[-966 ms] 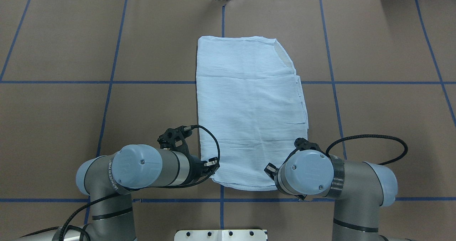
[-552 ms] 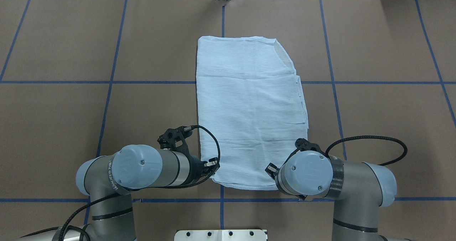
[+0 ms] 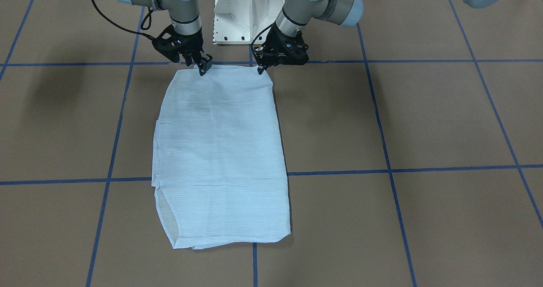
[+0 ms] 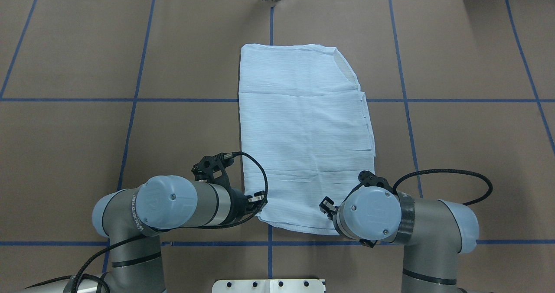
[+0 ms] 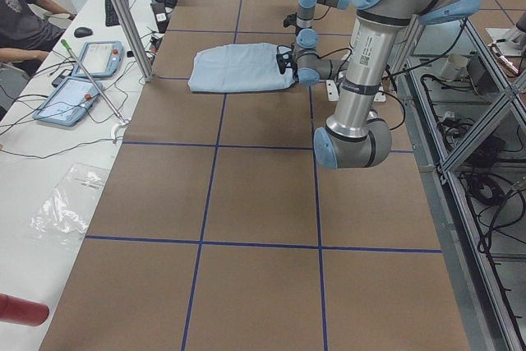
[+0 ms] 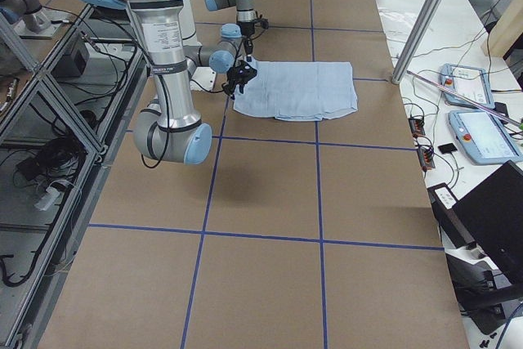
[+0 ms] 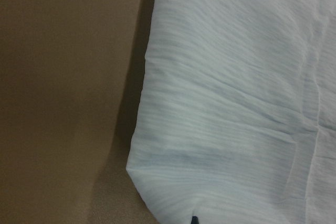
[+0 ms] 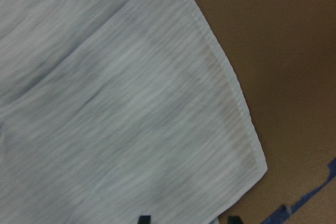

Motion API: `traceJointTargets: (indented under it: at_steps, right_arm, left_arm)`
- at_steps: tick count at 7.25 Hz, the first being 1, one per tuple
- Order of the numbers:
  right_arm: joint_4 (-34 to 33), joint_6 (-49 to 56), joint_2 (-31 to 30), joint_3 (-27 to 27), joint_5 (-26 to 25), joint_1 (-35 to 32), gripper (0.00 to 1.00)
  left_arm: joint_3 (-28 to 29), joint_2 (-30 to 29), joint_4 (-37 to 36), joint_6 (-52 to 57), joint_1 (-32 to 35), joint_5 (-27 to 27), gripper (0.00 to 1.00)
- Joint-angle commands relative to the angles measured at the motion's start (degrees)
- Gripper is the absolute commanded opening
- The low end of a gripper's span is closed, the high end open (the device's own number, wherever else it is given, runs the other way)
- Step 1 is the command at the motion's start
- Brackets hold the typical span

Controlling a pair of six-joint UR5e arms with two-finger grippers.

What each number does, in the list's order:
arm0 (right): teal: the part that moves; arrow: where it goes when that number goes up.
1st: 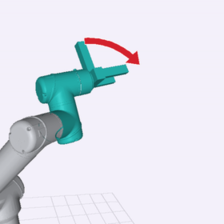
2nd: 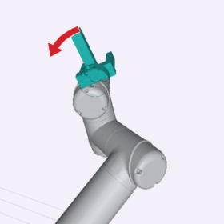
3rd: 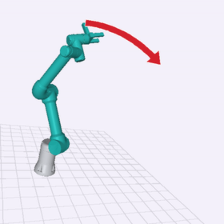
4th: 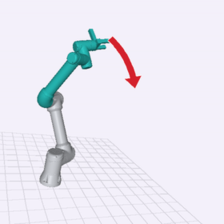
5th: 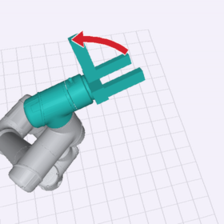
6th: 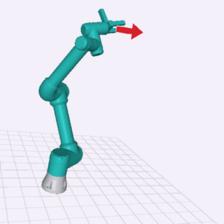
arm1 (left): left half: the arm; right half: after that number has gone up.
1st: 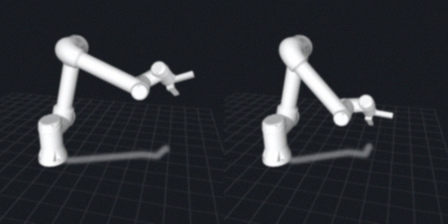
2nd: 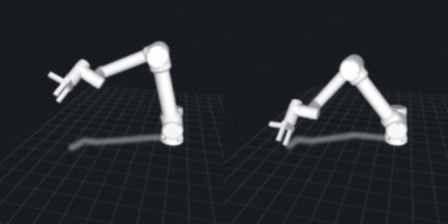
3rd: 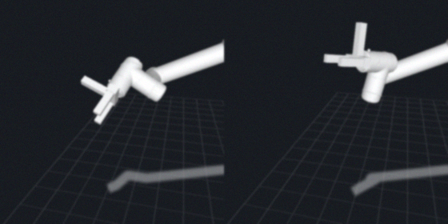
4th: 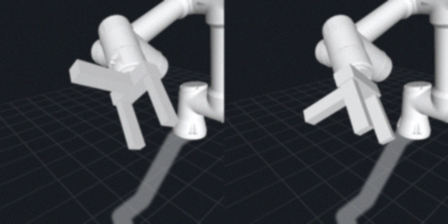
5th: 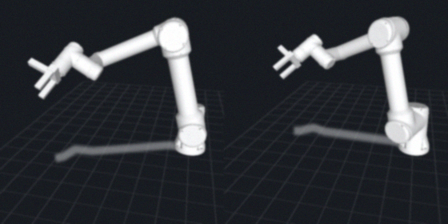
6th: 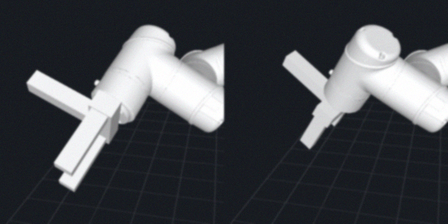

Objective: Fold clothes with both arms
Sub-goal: 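Grasp the near corners of the shirt with both grippers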

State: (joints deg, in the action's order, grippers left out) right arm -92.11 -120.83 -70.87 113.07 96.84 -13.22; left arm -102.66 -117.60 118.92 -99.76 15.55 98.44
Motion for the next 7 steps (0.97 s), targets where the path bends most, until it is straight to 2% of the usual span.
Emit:
traceJointTargets:
  at_steps: [1,2,3,4,5,6,7]
  right_arm:
    - [0.0,-0.9,0.5,-2.1,-1.7,1.0,0.99]
    - [0.0,-0.9,0.6,-2.3,-1.7,1.2,0.98]
    - [0.0,-0.9,0.6,-2.3,-1.7,1.2,0.92]
    - [0.0,-0.9,0.6,-2.3,-1.7,1.2,0.77]
    - [0.0,-0.8,0.6,-2.2,-1.5,1.2,0.59]
    - [0.0,-0.7,0.6,-2.0,-1.3,1.2,0.32]
    - [0.0,-0.5,0.6,-1.8,-1.1,1.0,0.2]
  left_arm:
    - [0.0,0.0,0.0,0.0,0.0,0.0,0.0]
    - [0.0,0.0,0.0,0.0,0.0,-0.1,0.0]
    - [0.0,0.0,0.0,0.1,0.0,-0.1,0.0]
    - [0.0,0.0,0.0,0.0,0.0,-0.1,0.0]
    - [0.0,0.0,0.0,0.1,0.1,-0.1,0.0]
    - [0.1,0.0,-0.1,0.1,0.2,-0.1,0.0]
    - [0.0,0.0,-0.1,0.1,0.3,-0.1,0.0]
